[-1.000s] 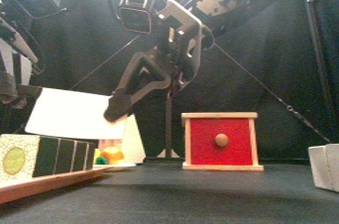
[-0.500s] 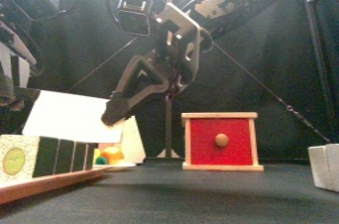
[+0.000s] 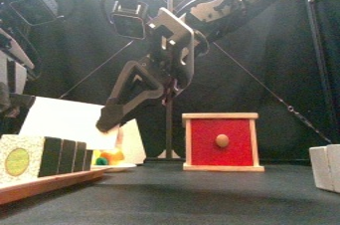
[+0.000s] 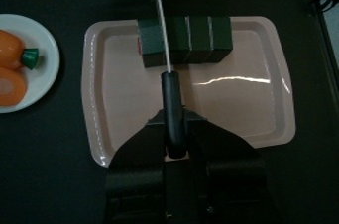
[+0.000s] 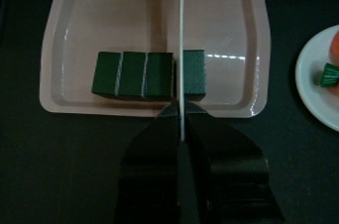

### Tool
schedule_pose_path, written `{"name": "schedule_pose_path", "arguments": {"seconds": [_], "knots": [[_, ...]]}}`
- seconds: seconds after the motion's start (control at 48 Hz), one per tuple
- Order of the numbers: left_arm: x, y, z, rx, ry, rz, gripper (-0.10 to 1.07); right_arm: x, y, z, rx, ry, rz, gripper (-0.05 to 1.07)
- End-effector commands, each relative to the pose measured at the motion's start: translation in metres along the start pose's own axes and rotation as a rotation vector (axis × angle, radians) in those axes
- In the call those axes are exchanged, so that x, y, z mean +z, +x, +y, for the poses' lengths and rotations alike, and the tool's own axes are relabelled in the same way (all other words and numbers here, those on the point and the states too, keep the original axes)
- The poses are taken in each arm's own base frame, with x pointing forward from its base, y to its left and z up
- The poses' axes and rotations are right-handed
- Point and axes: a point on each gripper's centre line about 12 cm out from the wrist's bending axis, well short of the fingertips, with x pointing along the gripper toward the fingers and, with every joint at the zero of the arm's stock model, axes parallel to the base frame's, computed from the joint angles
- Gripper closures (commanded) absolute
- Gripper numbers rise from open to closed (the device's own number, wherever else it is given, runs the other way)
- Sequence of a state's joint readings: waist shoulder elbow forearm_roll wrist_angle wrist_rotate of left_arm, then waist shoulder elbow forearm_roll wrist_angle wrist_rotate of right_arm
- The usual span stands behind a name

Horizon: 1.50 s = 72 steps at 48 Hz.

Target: Cut sushi roll

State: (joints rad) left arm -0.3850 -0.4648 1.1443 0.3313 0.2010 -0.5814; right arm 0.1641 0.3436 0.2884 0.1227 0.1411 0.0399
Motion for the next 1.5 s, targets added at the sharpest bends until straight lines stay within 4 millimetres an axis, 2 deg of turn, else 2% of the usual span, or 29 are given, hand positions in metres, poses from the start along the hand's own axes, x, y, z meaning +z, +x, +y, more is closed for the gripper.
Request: {"name": "schedule_pose_path", "arguments": {"seconds": [0.0, 0.396, 0.792, 1.104, 1.479], "knots": [[-0.001, 0.0, 0.0, -0.001, -0.002, 0.002, 0.56, 0.0, -0.005, 0.005, 0.007, -0.011, 0.015, 0.65], [-0.01, 0.009, -0.001, -0.03, -0.031, 0.003, 0.56, -0.01, 0.01, 0.003, 0.002, -0.009, 0.047, 0.65], [-0.019, 0.018, 0.0, -0.019, -0.05, 0.055, 0.56, -0.013, 0.016, 0.003, 0.001, -0.008, 0.056, 0.65], [-0.02, 0.02, -0.001, -0.02, -0.05, 0.059, 0.56, -0.006, 0.015, 0.004, 0.004, -0.011, 0.038, 0.65], [-0.011, 0.013, 0.013, 0.016, -0.046, 0.017, 0.56, 0.007, 0.006, -0.012, -0.017, 0.013, 0.006, 0.65]]}}
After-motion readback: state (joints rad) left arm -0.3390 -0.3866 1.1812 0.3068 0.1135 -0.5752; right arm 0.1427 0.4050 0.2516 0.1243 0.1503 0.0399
